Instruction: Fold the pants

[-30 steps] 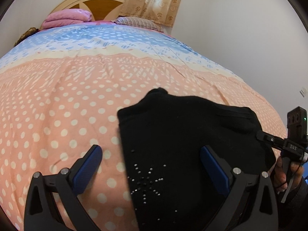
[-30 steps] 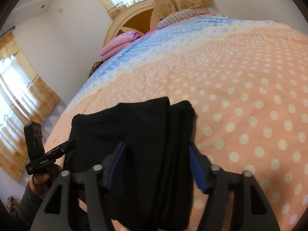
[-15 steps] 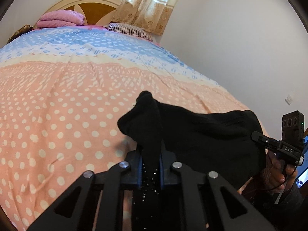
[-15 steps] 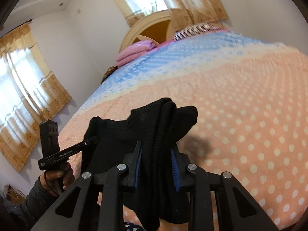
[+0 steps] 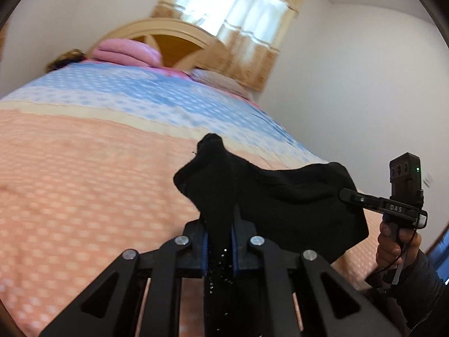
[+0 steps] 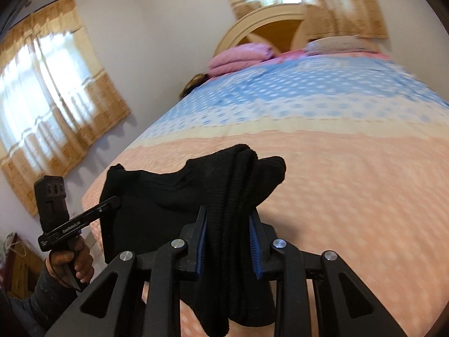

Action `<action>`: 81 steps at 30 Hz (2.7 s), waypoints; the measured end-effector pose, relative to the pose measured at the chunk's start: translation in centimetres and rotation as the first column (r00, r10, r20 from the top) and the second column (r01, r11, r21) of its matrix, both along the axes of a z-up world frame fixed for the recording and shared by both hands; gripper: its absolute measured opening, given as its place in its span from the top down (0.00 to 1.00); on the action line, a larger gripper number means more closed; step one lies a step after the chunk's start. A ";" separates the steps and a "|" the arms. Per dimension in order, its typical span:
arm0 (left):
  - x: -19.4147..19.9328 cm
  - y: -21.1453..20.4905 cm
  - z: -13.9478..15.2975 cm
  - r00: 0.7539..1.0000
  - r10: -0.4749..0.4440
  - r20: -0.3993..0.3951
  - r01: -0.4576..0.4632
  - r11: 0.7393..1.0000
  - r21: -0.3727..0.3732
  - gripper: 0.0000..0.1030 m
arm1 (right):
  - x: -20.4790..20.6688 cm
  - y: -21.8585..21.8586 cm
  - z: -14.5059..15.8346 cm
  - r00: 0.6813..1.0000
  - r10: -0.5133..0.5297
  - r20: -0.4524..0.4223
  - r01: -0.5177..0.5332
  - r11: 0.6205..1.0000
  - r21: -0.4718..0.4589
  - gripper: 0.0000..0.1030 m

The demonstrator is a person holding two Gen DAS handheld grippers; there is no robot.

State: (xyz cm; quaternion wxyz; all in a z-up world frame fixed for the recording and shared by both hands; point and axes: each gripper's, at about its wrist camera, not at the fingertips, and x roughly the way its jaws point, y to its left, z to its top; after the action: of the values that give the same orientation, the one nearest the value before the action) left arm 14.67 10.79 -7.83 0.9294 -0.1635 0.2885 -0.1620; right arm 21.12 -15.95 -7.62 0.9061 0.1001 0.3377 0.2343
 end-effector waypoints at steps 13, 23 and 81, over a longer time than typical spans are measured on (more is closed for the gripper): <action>-2.1 10.3 -5.4 0.954 0.274 -0.124 -0.264 0.960 0.092 0.86 | 8.8 13.4 -6.9 0.968 0.191 -0.166 -0.186 0.982 0.040 0.72; -2.1 8.0 -7.2 0.923 0.373 -0.095 -0.330 0.894 0.304 0.54 | 9.5 12.0 -8.8 0.967 0.154 -0.200 -0.138 0.986 0.094 0.64; -12.3 1.0 1.8 0.910 0.378 0.168 -0.413 0.855 0.315 0.02 | -13.1 9.2 0.3 0.944 -0.076 0.320 0.137 0.975 -0.173 0.30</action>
State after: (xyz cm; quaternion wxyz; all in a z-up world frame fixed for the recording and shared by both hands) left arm 2.32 11.81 -5.98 0.9700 -0.0463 0.2256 0.0774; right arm 8.06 -6.76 -7.33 0.9648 -0.0083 0.2057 0.1639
